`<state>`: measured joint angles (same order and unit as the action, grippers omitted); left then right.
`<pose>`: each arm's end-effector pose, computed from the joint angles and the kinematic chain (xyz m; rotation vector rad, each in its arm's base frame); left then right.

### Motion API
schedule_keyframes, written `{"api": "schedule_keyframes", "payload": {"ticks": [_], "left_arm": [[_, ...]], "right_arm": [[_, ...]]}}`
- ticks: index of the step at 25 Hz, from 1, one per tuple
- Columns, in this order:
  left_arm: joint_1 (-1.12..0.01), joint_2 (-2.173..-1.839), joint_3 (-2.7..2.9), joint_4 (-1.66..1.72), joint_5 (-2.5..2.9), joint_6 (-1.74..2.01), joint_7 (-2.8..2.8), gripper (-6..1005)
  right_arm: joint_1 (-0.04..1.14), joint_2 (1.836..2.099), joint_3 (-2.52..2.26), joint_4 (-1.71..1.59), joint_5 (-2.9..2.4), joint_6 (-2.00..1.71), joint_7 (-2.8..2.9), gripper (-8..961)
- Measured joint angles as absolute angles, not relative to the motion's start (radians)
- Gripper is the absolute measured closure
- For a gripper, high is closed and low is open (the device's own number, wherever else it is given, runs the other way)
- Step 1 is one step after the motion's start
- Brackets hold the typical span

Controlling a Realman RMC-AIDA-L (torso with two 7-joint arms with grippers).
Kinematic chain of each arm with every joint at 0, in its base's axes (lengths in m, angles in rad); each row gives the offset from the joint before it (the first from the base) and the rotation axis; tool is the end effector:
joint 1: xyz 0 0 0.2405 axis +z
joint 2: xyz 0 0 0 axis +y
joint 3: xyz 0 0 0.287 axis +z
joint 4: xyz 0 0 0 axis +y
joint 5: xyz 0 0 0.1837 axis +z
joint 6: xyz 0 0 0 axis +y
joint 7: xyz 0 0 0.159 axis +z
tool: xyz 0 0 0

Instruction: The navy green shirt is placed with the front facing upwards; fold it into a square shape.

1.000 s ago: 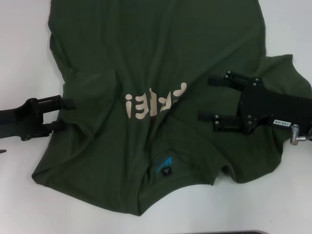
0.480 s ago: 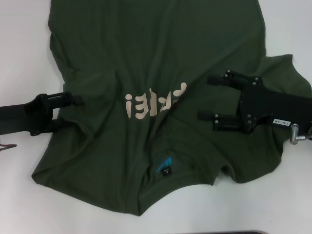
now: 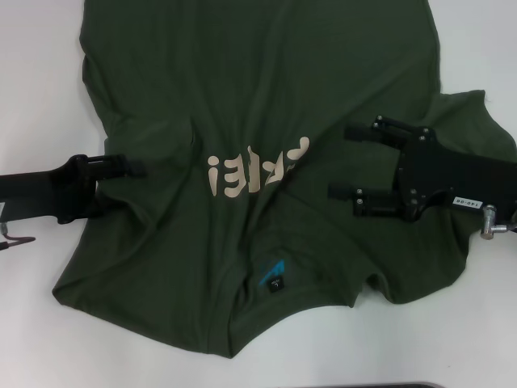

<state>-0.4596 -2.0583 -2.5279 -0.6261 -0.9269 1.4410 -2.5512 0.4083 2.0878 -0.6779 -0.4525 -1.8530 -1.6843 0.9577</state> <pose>-0.3298 0.3059 -0.0305 -1.8756 -2.2786 -0.6125 0.2766 0.2709 -0.0450 -2.6552 0.3764 0.9701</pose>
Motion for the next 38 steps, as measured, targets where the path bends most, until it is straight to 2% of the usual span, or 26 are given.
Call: {"api": "schedule_keyframes", "payload": {"ticks": [10, 15, 22, 26, 32, 38], "left_arm": [[-0.455, -2.059, -2.528, -0.641, -0.926, 1.452, -2.546, 352], [-0.455, -2.059, -2.521, -0.644, -0.926, 1.456, -2.545, 593], [-0.451, -2.058, -2.527, -0.652, -0.935, 1.544, -2.518, 860], [-0.451, -2.078, -2.530, -0.654, -0.941, 1.577, -2.503, 1002], [-0.459, -2.114, -2.529, -0.651, -0.962, 1.594, -2.490, 998], [-0.471, -2.106, -2.520, -0.584, -0.957, 1.553, -2.488, 995]], "right_arm": [[0.405, 2.088, -0.675, -0.452, -1.853, -1.684, 0.957, 71], [0.405, 2.088, -0.675, -0.453, -1.853, -1.684, 0.957, 72], [0.408, 2.088, -0.676, -0.452, -1.853, -1.684, 0.957, 73], [0.410, 2.089, -0.678, -0.451, -1.852, -1.684, 0.957, 73], [0.411, 2.089, -0.678, -0.451, -1.851, -1.684, 0.957, 74], [0.411, 2.089, -0.676, -0.451, -1.852, -1.683, 0.956, 75]]}}
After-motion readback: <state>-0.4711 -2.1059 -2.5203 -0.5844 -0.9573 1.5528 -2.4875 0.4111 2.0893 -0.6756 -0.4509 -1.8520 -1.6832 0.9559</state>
